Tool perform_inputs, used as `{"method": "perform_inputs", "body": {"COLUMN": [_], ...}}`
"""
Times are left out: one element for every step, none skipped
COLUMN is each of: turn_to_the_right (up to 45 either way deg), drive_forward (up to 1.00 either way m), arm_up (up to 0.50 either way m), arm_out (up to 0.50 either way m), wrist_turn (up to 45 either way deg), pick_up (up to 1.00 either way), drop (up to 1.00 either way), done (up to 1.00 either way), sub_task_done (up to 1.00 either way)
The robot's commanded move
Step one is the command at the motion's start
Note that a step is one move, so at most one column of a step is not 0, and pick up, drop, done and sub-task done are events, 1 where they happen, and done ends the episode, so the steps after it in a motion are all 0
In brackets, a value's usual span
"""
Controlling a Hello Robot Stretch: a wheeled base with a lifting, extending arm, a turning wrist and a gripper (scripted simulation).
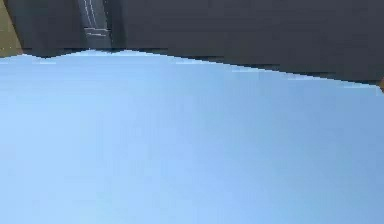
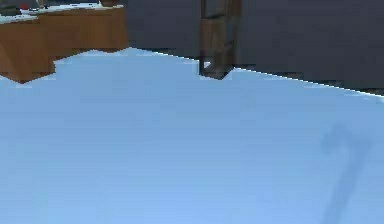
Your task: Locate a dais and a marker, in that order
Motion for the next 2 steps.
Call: {"method": "perform_inputs", "body": {"turn_to_the_right": [-45.0, -3.0], "drive_forward": [0.0, 0.0], "arm_up": [0.0, 0.0], "arm_out": [0.0, 0.0], "wrist_turn": [0.0, 0.0], "pick_up": [0.0, 0.0], "drop": [0.0, 0.0], "done": [0.0, 0.0], "sub_task_done": [0.0, 0.0]}}
